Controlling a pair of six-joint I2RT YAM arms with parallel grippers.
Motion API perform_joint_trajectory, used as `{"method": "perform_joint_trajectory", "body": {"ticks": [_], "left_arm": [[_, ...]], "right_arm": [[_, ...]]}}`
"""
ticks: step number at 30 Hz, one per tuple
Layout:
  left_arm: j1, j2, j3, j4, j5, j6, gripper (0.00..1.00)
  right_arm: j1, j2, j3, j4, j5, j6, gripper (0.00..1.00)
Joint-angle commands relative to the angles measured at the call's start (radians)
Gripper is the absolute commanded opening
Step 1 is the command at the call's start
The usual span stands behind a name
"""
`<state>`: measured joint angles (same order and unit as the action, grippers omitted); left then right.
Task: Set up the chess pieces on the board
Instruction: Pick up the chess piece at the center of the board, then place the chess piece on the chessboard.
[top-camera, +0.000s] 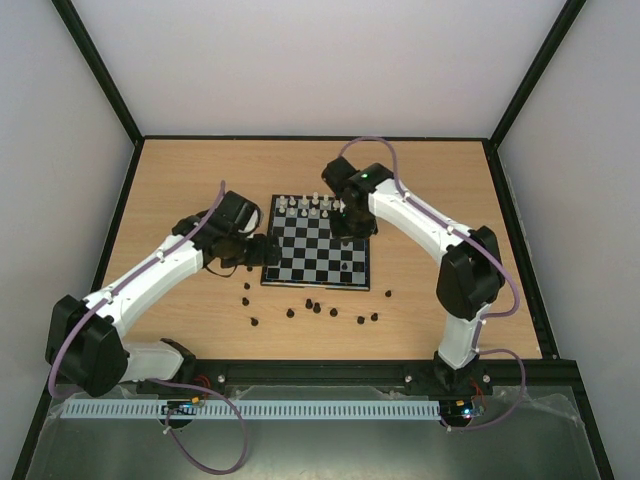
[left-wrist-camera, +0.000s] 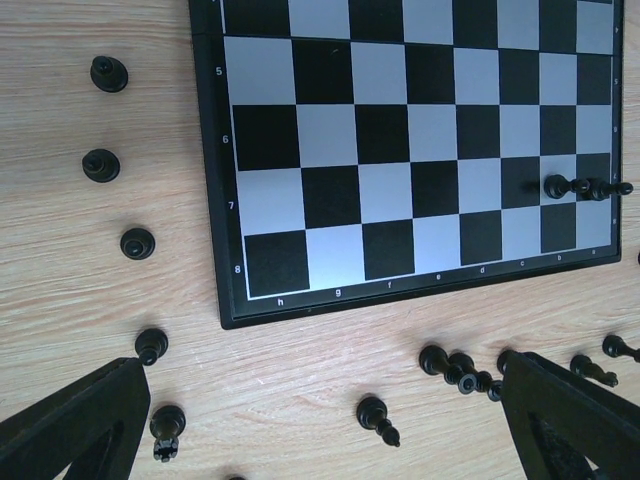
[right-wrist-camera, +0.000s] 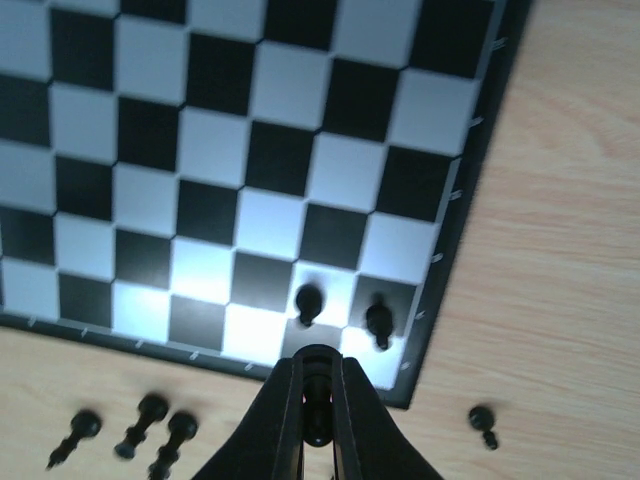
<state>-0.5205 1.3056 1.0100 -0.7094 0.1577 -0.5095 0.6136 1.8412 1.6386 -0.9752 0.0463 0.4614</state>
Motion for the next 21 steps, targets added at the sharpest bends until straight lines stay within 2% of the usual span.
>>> {"method": "perform_joint_trajectory", "body": {"ticks": [1,21], "left_arm": [[0.007,-0.037,-0.02,-0.02,0.008,-0.012,0.99],[0.007,-0.107,-0.079,-0.032,0.0,-0.03,0.99]], "right_arm": [[0.062,0.04,0.021,-0.097,-0.046,0.035,0.03],[0.096,0.192,-0.025,0.001,-0.057,0.047,0.04]]}}
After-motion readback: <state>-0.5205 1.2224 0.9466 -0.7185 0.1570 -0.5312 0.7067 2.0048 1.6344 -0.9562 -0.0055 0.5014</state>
